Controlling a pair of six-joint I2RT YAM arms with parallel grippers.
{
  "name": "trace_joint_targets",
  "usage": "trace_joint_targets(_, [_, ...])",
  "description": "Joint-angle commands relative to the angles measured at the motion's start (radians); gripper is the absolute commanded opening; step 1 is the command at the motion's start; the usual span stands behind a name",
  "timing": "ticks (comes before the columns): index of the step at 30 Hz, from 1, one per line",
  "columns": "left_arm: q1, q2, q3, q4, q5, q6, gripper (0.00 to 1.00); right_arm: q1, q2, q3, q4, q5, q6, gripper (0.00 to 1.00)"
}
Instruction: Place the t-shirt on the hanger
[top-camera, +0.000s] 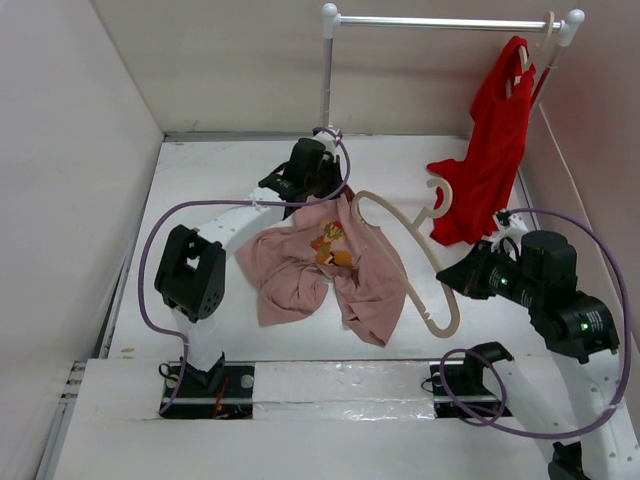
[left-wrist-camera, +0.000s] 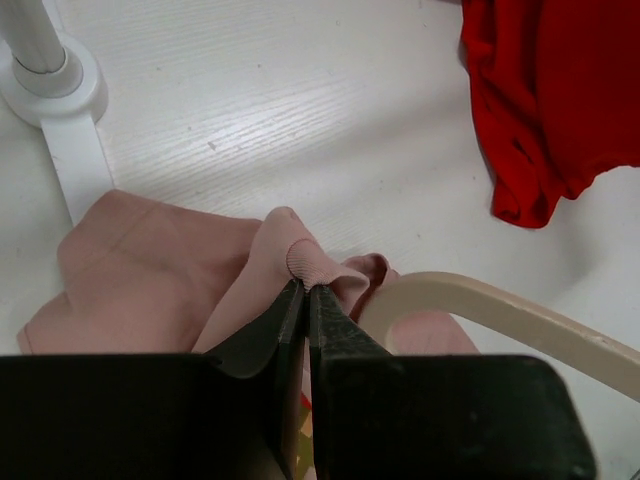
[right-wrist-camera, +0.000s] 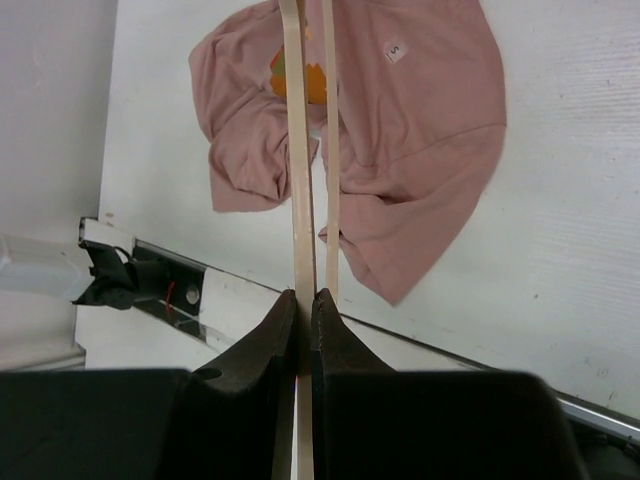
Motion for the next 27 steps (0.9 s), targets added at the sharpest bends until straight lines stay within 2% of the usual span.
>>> trace_joint_targets(1, [-0.006, -0.096, -0.026, 0.004, 0.023, 0.01, 0.0, 0.01, 0.025, -0.007, 0.1, -0.046, -0.048, 0.0])
trace_joint_targets(5, [-0.006, -0.118, -0.029, -0.025, 0.034, 0.025, 0.0, 0.01, 0.045, -0.007, 0.121, -0.038, -0.091, 0.0])
trace_joint_targets(17, [-0.049, -0.145, 0.057, -0.145, 0.075, 0.044, 0.0, 0.022, 0.128, -0.004, 0.166, -0.227, -0.19, 0.0])
trace_joint_targets(24, [-0.049, -0.23, 0.074, -0.192, 0.119, 0.006, 0.0, 0.065, 0.169, -0.014, 0.264, -0.062, -0.135, 0.0])
trace_joint_targets(27, [-0.049, -0.288, 0.056, -0.202, 0.142, -0.013, 0.0, 0.106, 0.187, -0.045, 0.426, 0.006, -0.061, 0.0])
